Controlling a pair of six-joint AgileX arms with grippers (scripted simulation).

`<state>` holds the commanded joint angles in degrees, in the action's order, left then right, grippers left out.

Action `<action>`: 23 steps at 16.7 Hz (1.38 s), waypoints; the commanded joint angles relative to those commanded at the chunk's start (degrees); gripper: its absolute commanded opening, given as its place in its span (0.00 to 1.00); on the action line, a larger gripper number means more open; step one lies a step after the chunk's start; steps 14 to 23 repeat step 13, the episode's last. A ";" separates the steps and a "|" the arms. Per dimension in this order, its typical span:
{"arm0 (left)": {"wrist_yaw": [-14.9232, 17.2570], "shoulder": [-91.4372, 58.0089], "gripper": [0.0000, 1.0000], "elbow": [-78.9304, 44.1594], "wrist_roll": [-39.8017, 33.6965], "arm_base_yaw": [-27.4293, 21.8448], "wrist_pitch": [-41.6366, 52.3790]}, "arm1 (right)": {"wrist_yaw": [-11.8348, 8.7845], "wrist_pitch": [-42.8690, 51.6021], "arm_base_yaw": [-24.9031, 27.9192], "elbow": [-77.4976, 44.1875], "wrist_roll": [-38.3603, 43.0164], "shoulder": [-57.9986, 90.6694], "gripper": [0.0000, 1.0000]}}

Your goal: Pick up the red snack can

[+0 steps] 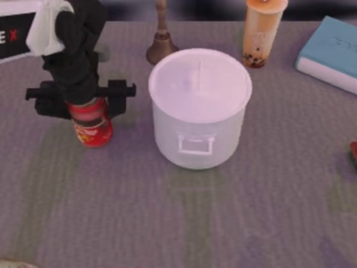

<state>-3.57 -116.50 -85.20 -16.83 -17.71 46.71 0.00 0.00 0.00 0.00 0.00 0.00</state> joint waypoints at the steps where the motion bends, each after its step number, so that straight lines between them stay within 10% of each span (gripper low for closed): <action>1: 0.00 0.00 0.53 0.00 0.00 0.00 0.00 | 0.00 0.00 0.00 0.00 0.00 0.00 1.00; 7: 0.00 0.00 0.98 0.00 0.00 0.00 0.00 | 0.00 0.00 0.00 0.00 0.00 0.00 1.00; 23: 0.00 0.00 1.00 0.00 0.00 0.00 0.00 | 0.00 0.00 0.00 0.00 0.00 0.00 1.00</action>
